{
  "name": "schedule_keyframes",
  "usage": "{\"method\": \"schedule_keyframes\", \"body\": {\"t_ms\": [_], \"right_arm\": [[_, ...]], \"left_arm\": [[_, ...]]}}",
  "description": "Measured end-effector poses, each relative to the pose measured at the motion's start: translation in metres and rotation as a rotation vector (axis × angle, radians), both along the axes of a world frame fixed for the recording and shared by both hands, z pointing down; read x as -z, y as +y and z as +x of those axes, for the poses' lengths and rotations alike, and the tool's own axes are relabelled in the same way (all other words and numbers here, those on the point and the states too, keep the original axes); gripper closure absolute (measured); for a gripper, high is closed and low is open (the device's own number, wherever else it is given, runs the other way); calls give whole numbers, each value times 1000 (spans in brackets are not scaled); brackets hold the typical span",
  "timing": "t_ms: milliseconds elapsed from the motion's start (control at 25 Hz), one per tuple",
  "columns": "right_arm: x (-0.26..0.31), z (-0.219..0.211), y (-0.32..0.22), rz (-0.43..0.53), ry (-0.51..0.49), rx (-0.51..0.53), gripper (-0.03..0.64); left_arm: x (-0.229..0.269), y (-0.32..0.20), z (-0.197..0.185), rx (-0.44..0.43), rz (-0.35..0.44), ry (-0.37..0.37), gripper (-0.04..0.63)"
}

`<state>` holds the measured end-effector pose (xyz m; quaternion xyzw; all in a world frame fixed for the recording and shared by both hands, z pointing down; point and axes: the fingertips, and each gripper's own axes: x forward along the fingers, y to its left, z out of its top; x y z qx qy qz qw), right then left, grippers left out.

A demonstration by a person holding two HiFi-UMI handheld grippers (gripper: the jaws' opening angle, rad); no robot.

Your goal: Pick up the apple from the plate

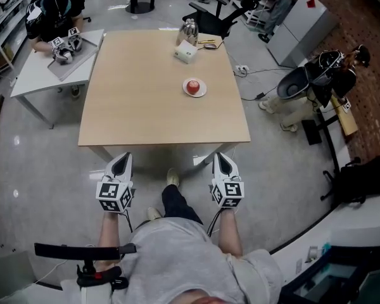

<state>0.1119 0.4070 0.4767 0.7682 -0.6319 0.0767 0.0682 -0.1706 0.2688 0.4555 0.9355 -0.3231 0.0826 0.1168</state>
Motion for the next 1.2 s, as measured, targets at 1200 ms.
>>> {"method": "schedule_keyframes", "body": {"t_ms": [1200], "right_arm": [[-56,124,-244,-80,9,139,611]], "left_arm": [[-46,-172,133,30,-96,-96,575]]}}
